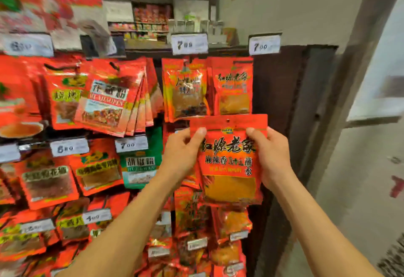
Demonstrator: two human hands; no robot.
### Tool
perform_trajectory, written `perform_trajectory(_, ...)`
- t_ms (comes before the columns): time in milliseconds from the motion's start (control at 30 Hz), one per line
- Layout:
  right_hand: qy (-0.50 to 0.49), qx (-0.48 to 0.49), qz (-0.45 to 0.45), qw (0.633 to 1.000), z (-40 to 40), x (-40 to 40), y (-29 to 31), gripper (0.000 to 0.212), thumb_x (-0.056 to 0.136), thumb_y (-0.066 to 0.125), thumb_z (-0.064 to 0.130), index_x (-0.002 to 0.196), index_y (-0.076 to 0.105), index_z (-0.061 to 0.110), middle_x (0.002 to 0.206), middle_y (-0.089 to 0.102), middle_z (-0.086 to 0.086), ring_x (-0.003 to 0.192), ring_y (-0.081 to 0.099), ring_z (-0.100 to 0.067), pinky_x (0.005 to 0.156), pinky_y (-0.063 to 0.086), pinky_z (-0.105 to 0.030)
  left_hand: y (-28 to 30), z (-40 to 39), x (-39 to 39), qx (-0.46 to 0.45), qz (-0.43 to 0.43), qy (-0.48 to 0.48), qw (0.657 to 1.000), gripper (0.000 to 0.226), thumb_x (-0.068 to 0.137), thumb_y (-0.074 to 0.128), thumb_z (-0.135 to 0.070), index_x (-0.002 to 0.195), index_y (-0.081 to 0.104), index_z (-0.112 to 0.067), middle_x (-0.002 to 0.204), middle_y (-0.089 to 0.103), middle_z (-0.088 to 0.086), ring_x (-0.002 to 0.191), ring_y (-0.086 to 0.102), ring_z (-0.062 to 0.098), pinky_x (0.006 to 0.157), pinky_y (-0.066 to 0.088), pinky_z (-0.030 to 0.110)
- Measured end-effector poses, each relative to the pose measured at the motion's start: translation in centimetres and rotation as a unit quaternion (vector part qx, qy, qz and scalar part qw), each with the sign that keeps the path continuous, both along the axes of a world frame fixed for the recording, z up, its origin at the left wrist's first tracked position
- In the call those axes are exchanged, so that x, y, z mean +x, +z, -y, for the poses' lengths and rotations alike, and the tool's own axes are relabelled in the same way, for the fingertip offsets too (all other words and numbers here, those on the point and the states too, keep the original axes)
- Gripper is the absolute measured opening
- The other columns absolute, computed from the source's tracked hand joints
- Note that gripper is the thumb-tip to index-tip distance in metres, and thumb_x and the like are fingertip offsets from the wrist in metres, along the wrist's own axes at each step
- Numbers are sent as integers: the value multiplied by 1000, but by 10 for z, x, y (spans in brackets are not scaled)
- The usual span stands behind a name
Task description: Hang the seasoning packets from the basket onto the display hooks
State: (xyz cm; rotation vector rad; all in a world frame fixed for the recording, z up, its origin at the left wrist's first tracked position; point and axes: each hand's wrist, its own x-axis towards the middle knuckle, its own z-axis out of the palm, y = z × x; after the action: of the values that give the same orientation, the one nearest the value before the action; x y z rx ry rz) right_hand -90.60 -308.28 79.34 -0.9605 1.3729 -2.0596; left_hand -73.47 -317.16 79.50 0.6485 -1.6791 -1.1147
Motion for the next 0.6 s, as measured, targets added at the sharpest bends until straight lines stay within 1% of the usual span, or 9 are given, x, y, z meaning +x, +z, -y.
perform_trajectory(33,5,-8,-15,1000,0,-12,11,12,79,76,34,81,80,22,88,79,-11,79,75,-26,75,62,-48,10,4,-13,-14,-2,14,1000,27,88,58,-48,66,73,-44,61,65,-25,59,52,-11,55,41,16)
perform_trajectory(100,9,-18,-51,999,4,-36,32,15,82,80,39,81,80,23,87,79,-9,79,77,-26,69,64,-41,29,13,-39,-21,-9,18,1000,26,87,59,-49,68,75,-42,65,69,-22,62,57,-8,59,47,23)
perform_trajectory(200,8,-33,-77,996,17,-72,63,13,83,81,38,78,81,26,85,79,-7,77,78,-25,61,61,-33,56,28,-78,0,-30,7,1000,23,84,65,-47,74,78,-31,78,76,-4,74,67,14,74,56,42)
perform_trajectory(233,0,-36,-86,996,25,-83,72,13,84,81,36,75,80,26,83,79,-6,76,78,-24,60,61,-34,63,35,-90,3,-33,13,999,23,84,66,-45,72,78,-29,77,75,-2,72,67,18,72,56,44)
perform_trajectory(333,-26,-30,-111,993,53,-112,91,14,85,80,28,73,77,21,80,79,-4,75,77,-23,70,63,-45,83,52,-120,-20,-36,42,998,26,92,68,-41,68,77,-36,71,76,-10,64,71,8,57,53,25)
perform_trajectory(367,-25,-25,-115,993,62,-119,96,13,84,80,28,74,76,20,81,79,-4,76,77,-25,75,63,-50,88,56,-129,-32,-29,58,997,26,93,68,-44,69,77,-36,71,76,-11,66,73,6,56,55,23)
perform_trajectory(433,-25,-21,-119,992,77,-130,104,12,83,79,28,76,75,20,82,79,-5,78,77,-26,81,61,-54,98,65,-142,-46,-13,100,994,36,91,66,-52,71,75,-23,74,77,-5,75,75,17,66,61,36)
perform_trajectory(500,-30,-20,-118,992,89,-137,110,12,83,79,29,77,74,20,81,79,-4,77,77,-25,81,61,-55,107,72,-153,-51,-17,117,992,42,90,64,-53,76,72,-14,77,77,4,81,75,30,79,60,51)
perform_trajectory(600,-40,-23,-109,993,101,-143,118,11,83,78,26,77,75,18,79,78,-4,75,77,-24,80,62,-55,116,77,-162,-58,-24,126,990,48,92,63,-50,84,70,-3,84,76,15,80,73,35,78,57,55)
